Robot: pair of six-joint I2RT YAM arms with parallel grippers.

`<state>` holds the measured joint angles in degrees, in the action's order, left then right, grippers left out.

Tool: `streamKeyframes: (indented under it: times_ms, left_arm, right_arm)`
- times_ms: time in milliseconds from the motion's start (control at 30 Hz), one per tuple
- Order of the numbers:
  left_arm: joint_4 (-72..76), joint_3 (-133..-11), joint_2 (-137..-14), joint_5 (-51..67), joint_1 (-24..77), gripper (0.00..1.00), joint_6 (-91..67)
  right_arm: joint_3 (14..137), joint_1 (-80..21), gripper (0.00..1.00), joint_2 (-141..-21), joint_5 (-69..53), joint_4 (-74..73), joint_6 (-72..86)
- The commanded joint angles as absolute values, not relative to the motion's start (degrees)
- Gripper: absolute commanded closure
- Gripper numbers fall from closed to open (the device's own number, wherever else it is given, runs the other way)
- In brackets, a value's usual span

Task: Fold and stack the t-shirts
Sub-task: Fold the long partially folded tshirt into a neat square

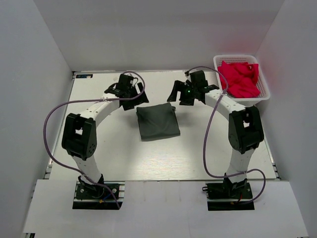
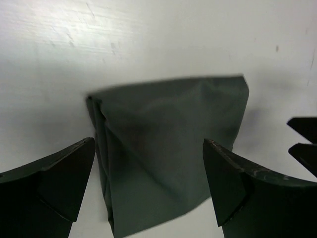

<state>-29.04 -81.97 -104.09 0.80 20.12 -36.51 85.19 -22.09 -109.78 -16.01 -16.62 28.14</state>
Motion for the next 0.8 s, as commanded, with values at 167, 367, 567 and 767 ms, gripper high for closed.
streamKeyframes:
  times_ms: [167,367,567,767]
  left_arm:
    - [-9.94,-71.99,-103.35,16.69,21.09,0.00,-34.80]
    - [-11.33,-75.05,-112.74,18.63,19.78,0.00,-36.39]
    - [-13.53,-74.36,-113.91,12.94,19.17,0.00,-35.77]
    - [-17.30,-78.47,-112.86,10.29,18.63,0.00,-32.62]
  right_arm:
    - [78.93,-24.35,0.10,-108.98,-26.99,-0.64,31.63]
    - [79.80,-23.29,0.10,-118.56,-27.33,6.06,37.87]
    - [80.16,-21.71,0.10,-124.71,-23.91,6.77,40.16]
    - [79.28,-21.27,0.10,-123.05,-23.38,5.98,38.95]
